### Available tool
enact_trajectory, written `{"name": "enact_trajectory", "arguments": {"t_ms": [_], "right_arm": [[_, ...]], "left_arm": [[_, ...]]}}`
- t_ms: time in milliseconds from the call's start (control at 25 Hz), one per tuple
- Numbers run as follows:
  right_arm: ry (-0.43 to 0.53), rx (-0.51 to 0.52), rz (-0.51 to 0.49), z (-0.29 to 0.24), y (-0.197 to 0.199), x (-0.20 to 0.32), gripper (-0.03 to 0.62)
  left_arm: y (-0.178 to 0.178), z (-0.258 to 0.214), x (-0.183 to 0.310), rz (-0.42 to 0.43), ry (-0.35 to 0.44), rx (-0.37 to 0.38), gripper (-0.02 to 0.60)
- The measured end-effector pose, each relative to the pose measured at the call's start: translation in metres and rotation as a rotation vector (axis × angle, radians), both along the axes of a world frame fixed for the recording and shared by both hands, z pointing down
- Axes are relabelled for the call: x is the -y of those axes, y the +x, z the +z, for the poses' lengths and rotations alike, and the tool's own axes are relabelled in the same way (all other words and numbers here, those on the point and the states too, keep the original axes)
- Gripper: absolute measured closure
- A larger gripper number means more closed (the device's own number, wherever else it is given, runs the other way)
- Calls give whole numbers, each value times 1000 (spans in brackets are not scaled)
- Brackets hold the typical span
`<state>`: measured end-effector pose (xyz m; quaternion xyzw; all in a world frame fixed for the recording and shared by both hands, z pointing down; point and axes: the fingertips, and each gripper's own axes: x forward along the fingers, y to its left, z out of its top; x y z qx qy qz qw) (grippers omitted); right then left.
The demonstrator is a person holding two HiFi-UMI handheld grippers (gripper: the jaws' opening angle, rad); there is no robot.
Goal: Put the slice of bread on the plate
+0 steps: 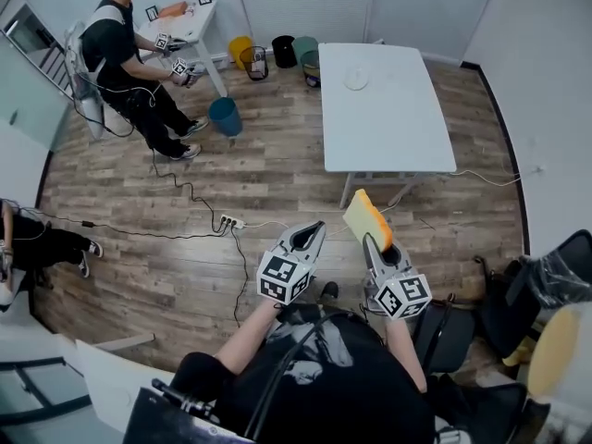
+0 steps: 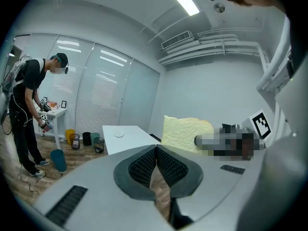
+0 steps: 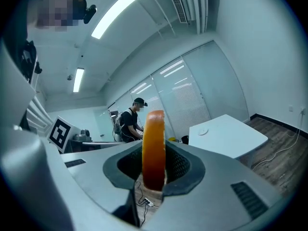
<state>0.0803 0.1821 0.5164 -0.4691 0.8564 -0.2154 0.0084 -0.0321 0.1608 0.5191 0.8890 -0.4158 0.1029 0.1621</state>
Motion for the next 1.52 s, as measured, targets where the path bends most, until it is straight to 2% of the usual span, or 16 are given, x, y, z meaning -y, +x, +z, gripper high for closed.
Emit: {"name": "enact_trajectory", "arguments": {"t_ms": [240,440,600,840,1200,1520], "right_arm": [[-6,-17,9,5,1,70,507],[23,-62,37,-4,-11,132,507],[21,-83,62,3,-15,163,507],[-34,-88,68,23,-5,220,507],[-61,-70,-13,45,35,338,507],[-61,-119,-126,58,70,421,507]], "left_arm": [[6,5,71,21,0,9,574],[-4,1,139,56,13,-7,574],[-10,5,176,89,21,-30,575],[-2,29,236,86,-31,-17,574],[37,54,336,19,-70,16,574],[80,71,414,-48,-95,36,574]]}}
